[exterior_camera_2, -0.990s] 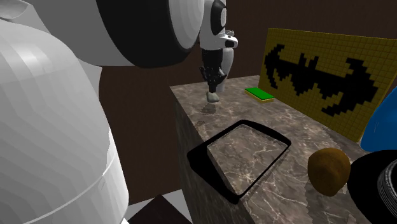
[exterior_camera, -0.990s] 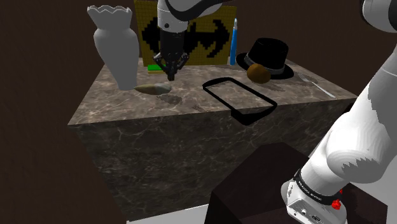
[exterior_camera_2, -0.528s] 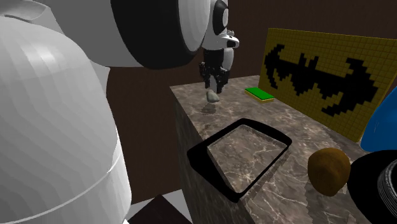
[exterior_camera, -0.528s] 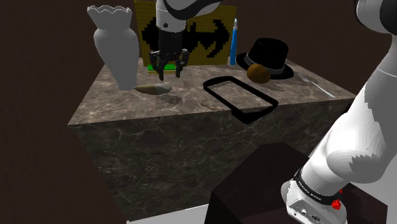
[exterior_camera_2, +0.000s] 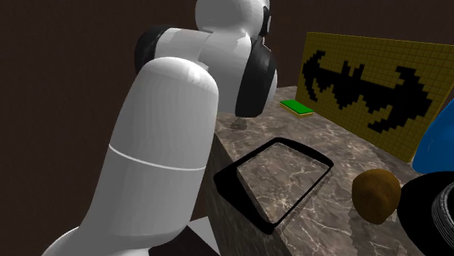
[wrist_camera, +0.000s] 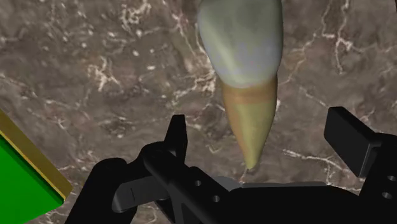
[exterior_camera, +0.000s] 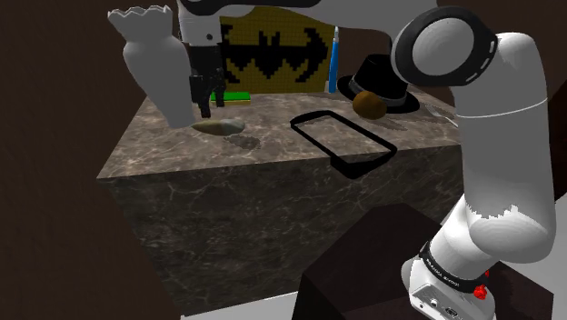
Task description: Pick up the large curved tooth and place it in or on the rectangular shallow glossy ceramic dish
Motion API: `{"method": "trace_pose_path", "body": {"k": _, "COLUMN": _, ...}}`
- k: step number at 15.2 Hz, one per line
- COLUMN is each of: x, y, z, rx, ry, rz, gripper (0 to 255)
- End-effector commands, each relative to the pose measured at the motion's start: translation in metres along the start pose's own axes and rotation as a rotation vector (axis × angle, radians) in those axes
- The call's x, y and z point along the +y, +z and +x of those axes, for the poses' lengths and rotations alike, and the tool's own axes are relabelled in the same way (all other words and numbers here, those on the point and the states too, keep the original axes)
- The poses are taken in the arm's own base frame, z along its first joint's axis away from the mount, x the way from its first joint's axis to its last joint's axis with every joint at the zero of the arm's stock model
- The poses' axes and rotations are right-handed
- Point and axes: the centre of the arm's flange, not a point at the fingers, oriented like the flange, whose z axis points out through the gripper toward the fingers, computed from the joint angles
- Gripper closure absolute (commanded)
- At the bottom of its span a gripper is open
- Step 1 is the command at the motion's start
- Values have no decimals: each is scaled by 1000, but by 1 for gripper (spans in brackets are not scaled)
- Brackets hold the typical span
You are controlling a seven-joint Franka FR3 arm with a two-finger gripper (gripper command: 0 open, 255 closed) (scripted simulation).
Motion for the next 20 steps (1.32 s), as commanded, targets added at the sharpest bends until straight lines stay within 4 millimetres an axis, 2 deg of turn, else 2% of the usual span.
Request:
{"method": "trace_pose_path", "body": {"k": 1, "x": -1, "y": 10, "z": 4, "rx": -12, "ry": -49, "rz": 6, "gripper": 0}}
{"method": "trace_pose_path", "body": {"k": 6, "x": -1, "y": 39, "z": 4, "rx": -12, "ry": -49, "rz": 6, "gripper": 0}}
{"method": "trace_pose_path", "body": {"k": 14, "x": -1, "y": 39, "z": 4, "rx": -12, "ry": -49, "rz": 6, "gripper": 0}}
{"method": "trace_pose_path", "body": {"k": 15, "x": -4, "y": 43, "z": -1, "rx": -12, "ry": -49, "rz": 6, "gripper": 255}}
{"method": "trace_pose_path", "body": {"k": 17, "x": -3, "y": 44, "z": 2, "rx": -11, "ry": -49, "rz": 6, "gripper": 255}}
{"method": "trace_pose_path", "body": {"k": 18, "x": -5, "y": 34, "z": 2, "rx": -12, "ry": -49, "rz": 5, "gripper": 255}}
{"method": "trace_pose_path", "body": {"k": 19, "x": -5, "y": 38, "z": 1, "rx": -11, "ry": -49, "rz": 7, "gripper": 255}}
{"method": "trace_pose_path", "body": {"k": 20, "x": 0, "y": 23, "z": 5, "rx": -11, "ry": -49, "rz": 7, "gripper": 255}}
